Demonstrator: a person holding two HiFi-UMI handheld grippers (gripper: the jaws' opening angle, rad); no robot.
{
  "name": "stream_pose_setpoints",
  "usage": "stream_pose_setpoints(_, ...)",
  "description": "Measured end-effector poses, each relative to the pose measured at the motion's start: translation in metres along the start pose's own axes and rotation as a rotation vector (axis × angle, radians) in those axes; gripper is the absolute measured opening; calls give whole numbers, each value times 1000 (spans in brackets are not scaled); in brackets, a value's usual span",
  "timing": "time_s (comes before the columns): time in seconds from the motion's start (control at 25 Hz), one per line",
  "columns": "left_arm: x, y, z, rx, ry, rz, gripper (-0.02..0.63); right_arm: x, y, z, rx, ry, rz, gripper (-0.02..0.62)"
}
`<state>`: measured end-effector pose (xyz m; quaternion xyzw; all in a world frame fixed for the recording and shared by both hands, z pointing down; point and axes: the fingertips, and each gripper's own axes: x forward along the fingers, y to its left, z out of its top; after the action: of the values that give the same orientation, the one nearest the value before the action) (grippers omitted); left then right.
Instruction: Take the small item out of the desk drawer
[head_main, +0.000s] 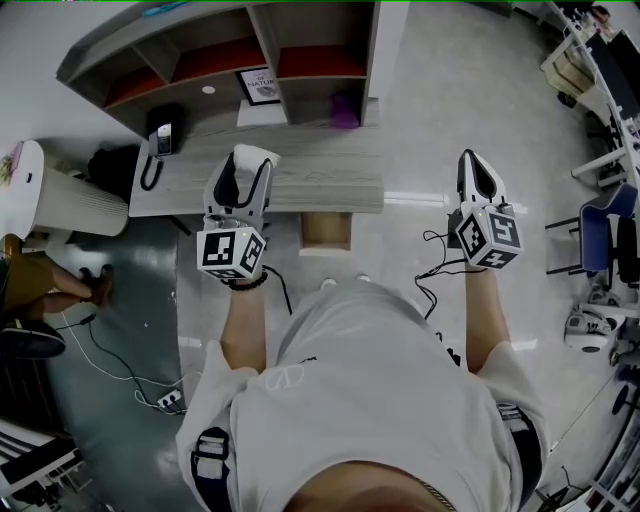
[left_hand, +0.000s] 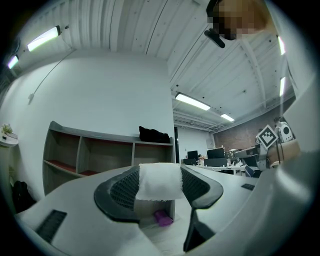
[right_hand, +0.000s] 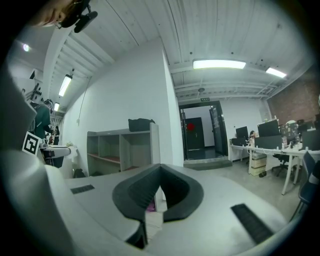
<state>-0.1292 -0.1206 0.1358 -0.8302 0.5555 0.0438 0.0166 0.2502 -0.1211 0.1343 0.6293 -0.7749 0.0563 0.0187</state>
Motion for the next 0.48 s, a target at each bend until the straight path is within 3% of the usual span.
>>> stream_pose_setpoints(0.48,-6,2,0,-2,-3,9,255,0,5,-7,1,23,12,0)
